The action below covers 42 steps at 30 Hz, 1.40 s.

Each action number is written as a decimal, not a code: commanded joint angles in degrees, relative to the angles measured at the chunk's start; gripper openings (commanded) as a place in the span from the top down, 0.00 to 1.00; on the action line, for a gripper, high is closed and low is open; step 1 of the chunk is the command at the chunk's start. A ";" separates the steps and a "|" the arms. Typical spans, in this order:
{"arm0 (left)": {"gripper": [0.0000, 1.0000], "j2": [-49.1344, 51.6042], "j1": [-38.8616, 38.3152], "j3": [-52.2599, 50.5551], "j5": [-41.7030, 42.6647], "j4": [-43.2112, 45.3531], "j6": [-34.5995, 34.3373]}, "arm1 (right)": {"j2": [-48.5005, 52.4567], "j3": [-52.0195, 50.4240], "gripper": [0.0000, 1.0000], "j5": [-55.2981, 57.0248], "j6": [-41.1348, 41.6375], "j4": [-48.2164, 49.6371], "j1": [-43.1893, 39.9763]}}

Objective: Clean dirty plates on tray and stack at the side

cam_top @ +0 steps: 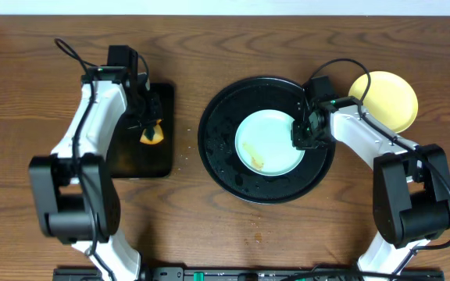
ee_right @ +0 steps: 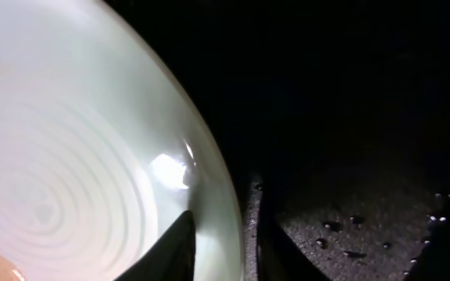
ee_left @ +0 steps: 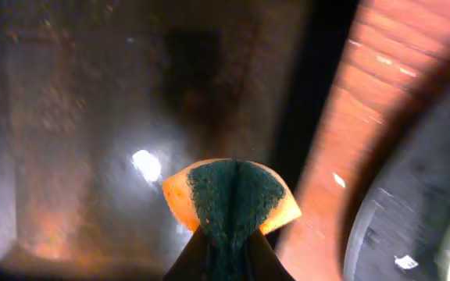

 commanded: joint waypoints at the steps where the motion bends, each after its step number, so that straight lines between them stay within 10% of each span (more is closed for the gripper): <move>1: 0.68 2.95 1.16 -0.39 -4.79 1.53 2.03 | 1.70 -1.64 0.90 -0.52 -0.35 1.29 0.55; 8: 0.23 3.58 2.64 -0.37 -4.79 2.34 2.03 | -2.40 4.13 0.99 -0.09 -4.46 0.83 0.59; 19: 0.19 3.58 2.58 -0.37 -4.79 1.31 2.03 | -24.50 7.32 0.99 45.09 -10.43 -3.72 16.06; 31: 0.18 3.58 2.58 -0.37 -4.76 1.31 2.03 | -15.10 7.26 0.99 95.21 -10.38 -1.25 40.33; 36: 0.18 3.58 2.58 -0.37 -4.76 1.31 2.03 | -11.69 7.26 0.99 95.82 -10.25 1.70 40.65; 42: 0.18 3.58 2.58 -0.37 -4.79 1.31 2.03 | -12.61 7.26 0.99 64.06 -8.96 2.38 33.16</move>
